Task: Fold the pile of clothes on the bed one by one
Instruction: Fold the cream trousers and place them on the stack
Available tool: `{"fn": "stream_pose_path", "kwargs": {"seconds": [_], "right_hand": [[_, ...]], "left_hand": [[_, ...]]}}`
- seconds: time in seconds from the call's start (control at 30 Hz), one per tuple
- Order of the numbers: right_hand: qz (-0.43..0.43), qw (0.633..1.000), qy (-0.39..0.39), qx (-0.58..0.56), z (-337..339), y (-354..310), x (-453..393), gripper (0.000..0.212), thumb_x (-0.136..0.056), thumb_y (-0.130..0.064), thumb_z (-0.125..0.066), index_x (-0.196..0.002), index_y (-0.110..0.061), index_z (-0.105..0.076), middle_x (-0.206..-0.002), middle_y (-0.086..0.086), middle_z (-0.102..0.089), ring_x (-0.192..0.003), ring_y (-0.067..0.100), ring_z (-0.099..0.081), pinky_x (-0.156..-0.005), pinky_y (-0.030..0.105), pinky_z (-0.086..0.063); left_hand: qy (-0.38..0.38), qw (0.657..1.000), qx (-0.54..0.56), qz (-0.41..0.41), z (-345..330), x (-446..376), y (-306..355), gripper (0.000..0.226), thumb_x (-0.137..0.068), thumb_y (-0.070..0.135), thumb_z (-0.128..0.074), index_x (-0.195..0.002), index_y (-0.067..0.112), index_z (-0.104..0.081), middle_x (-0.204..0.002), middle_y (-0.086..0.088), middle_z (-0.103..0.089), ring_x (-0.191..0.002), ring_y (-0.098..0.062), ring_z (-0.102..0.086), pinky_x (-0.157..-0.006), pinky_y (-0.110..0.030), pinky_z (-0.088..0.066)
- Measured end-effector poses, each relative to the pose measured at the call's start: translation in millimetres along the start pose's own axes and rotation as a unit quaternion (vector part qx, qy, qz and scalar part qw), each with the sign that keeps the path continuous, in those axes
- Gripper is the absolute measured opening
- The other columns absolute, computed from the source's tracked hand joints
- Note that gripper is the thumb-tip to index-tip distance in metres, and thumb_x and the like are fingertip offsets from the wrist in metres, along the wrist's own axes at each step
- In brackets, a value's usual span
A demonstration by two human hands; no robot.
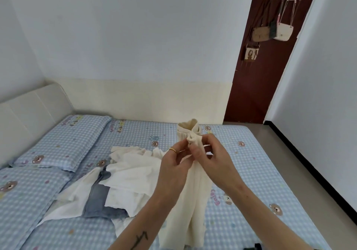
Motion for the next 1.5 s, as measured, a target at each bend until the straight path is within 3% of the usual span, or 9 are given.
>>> {"fn": "stream_pose_path", "kwargs": {"seconds": [0.13, 0.33, 0.57, 0.7, 0.83, 1.07, 1.17, 1.3, 1.5], "right_hand": [[0.012, 0.999, 0.023, 0.032, 10.7, 6.3, 2.3, 0.014, -0.084, -0.029, -0.069, -0.088, -0.022, -0.057, -0.085, -0.009, -0.061, -0.075, 0.005, -0.057, -0.063, 0.022, -0.046], [0.034, 0.995, -0.095, -0.006, 36.5, 19.6, 11.6, 0.011, -0.095, -0.021, -0.055, -0.091, -0.016, -0.064, -0.085, 0.006, -0.063, -0.077, 0.024, -0.056, -0.065, 0.034, -0.042], [0.046, 0.986, -0.114, -0.116, 79.0, 19.5, 7.7, 0.019, -0.091, -0.017, -0.054, -0.1, -0.002, -0.063, -0.09, 0.007, -0.06, -0.085, 0.013, -0.056, -0.073, 0.021, -0.044], [0.047, 0.992, -0.082, -0.085, 93.9, 25.6, 10.2, 0.021, -0.09, -0.022, -0.055, -0.094, -0.003, -0.063, -0.088, 0.016, -0.059, -0.082, 0.016, -0.054, -0.072, 0.025, -0.043], [0.043, 0.997, -0.043, -0.049, 102.6, 27.8, 11.5, 0.03, -0.088, -0.03, -0.056, -0.086, 0.0, -0.059, -0.083, 0.028, -0.05, -0.074, 0.023, -0.045, -0.068, 0.037, -0.034], [0.064, 0.995, -0.026, -0.068, 133.9, 14.7, 11.8, 0.018, -0.089, -0.021, -0.057, -0.095, -0.006, -0.066, -0.089, 0.023, -0.058, -0.078, 0.018, -0.053, -0.071, 0.03, -0.042], [0.073, 0.994, -0.018, -0.077, 145.3, 11.6, 9.4, 0.016, -0.091, -0.014, -0.056, -0.097, 0.0, -0.063, -0.087, 0.027, -0.057, -0.078, 0.022, -0.05, -0.07, 0.035, -0.039], [0.091, 0.992, 0.031, -0.086, 179.1, -1.4, -0.8, 0.015, -0.095, -0.015, -0.052, -0.1, -0.008, -0.064, -0.086, 0.003, -0.063, -0.078, 0.012, -0.054, -0.07, 0.026, -0.044], [0.124, 0.99, 0.035, -0.062, 207.5, -23.5, -17.2, 0.022, -0.096, -0.028, -0.052, -0.102, -0.01, -0.065, -0.1, 0.025, -0.061, -0.084, 0.021, -0.054, -0.078, 0.04, -0.043]], "left_hand": [[-0.034, 0.987, -0.131, -0.087, 9.0, -1.4, -0.3, 0.045, -0.089, -0.008, -0.052, -0.122, 0.022, -0.06, -0.113, 0.003, -0.068, -0.108, -0.008, -0.062, -0.095, -0.026, -0.049], [-0.118, 0.838, -0.504, -0.171, 50.0, -36.2, 7.9, 0.092, -0.075, 0.031, -0.078, -0.139, 0.048, -0.015, -0.155, 0.017, -0.007, -0.144, -0.005, 0.001, -0.116, -0.031, -0.014], [-0.246, 0.866, -0.417, -0.126, 53.9, -44.8, 23.7, 0.051, -0.073, 0.05, -0.072, -0.118, 0.056, -0.048, -0.143, 0.032, -0.03, -0.135, 0.01, -0.025, -0.105, -0.011, -0.028], [-0.18, 0.898, -0.387, -0.107, 45.9, -37.3, 16.9, 0.028, -0.071, 0.049, -0.073, -0.095, 0.042, -0.06, -0.109, 0.021, -0.062, -0.095, 0.003, -0.059, -0.084, -0.024, -0.051], [-0.05, 0.931, -0.346, -0.103, 26.9, -26.0, 8.7, 0.037, -0.063, 0.053, -0.073, -0.072, 0.028, -0.047, -0.064, 0.013, -0.053, -0.056, -0.005, -0.043, -0.053, -0.023, -0.036], [-0.121, 0.872, -0.47, -0.07, -25.0, -20.6, 47.5, 0.057, -0.062, 0.061, -0.068, -0.114, 0.052, -0.046, -0.095, 0.025, -0.058, -0.082, 0.008, -0.057, -0.068, -0.015, -0.045], [-0.155, 0.828, -0.534, -0.073, -52.9, -26.8, 66.1, 0.021, -0.071, 0.044, -0.073, -0.082, 0.029, -0.063, -0.064, 0.022, -0.058, -0.059, 0.004, -0.052, -0.052, -0.012, -0.036], [-0.119, 0.864, -0.481, -0.092, -96.7, -29.5, 77.1, 0.024, -0.077, 0.035, -0.071, -0.061, 0.026, -0.056, -0.048, 0.021, -0.05, -0.048, 0.003, -0.046, -0.044, -0.011, -0.032], [-0.092, 0.924, -0.366, -0.061, -127.6, -20.9, 84.6, 0.014, -0.077, 0.031, -0.072, -0.078, 0.018, -0.07, -0.062, 0.007, -0.064, -0.056, -0.004, -0.059, -0.054, -0.019, -0.046]]}}
Point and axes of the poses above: each hand's wrist, its own x-axis away from the middle knuckle, its own z-axis out of the back of the hand, y = z × x, the point moved 1 cm from there along -x, towards the middle knuckle
